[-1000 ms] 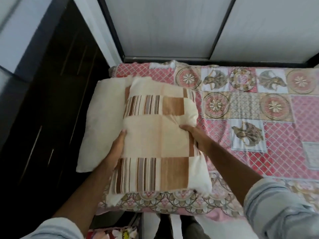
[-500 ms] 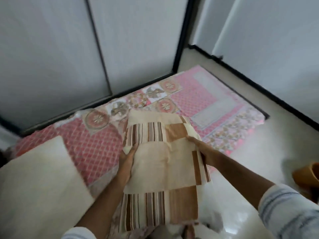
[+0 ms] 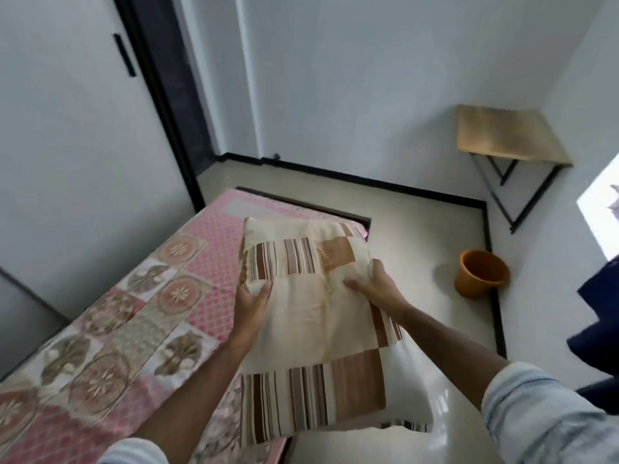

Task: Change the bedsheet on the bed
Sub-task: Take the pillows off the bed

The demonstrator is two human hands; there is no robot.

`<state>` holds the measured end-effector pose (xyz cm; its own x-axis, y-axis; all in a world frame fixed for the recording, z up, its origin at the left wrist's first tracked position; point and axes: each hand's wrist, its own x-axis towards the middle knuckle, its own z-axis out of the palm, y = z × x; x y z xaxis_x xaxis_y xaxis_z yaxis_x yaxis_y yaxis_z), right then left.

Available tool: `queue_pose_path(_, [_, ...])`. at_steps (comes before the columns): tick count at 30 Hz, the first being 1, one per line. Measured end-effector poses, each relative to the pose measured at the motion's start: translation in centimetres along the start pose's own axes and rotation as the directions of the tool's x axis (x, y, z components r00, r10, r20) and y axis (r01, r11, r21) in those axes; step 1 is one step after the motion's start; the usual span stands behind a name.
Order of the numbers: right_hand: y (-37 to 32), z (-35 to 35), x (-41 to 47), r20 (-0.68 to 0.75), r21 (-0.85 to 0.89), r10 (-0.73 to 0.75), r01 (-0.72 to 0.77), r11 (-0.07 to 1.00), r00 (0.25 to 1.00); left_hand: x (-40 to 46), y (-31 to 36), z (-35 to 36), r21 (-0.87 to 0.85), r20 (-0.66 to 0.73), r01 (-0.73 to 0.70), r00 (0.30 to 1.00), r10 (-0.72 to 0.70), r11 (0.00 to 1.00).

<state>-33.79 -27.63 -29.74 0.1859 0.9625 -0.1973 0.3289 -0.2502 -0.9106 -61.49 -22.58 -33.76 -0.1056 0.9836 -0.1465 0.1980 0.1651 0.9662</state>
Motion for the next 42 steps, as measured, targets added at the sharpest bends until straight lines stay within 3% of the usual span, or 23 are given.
queue_pose_path(6, [1.3, -13.3, 5.5, -0.135, -0.025, -0.034, 0.031, 0.999, 0.990, 4.3, 7.7, 12.7, -0.052, 0.187, -0.153, 0.969, 0.160, 0.987])
queue_pose_path(11, [1.2, -21.0, 10.8, -0.217, 0.002, -0.059, 0.061, 0.998, 0.974, 9.4, 12.4, 21.6, -0.091, 0.284, -0.185, 0.937, 0.204, 0.978])
queue_pose_path(19, [2.1, -32.1, 24.7, -0.373, 0.021, 0.017, -0.009, 1.000, 0.928, 23.6, 17.5, 37.0, -0.129, 0.436, -0.180, 0.873, 0.219, 0.975])
queue_pose_path(26, [1.6, -42.5, 38.1, -0.523, 0.052, 0.080, -0.061, 0.997, 0.849, 37.9, 24.3, 50.8, -0.094, 0.628, -0.264, 0.732, 0.263, 0.960])
queue_pose_path(33, [3.1, -53.6, 48.0, -0.630, 0.054, 0.094, -0.078, 0.996, 0.771, 46.3, 30.2, 65.5, -0.110, 0.705, -0.294, 0.650, 0.283, 0.949])
queue_pose_path(42, [6.3, -71.5, 63.4, -0.650, 0.032, 0.071, -0.066, 0.997, 0.757, 55.5, 36.3, 86.3, -0.177, 0.741, -0.238, 0.606, 0.289, 0.955])
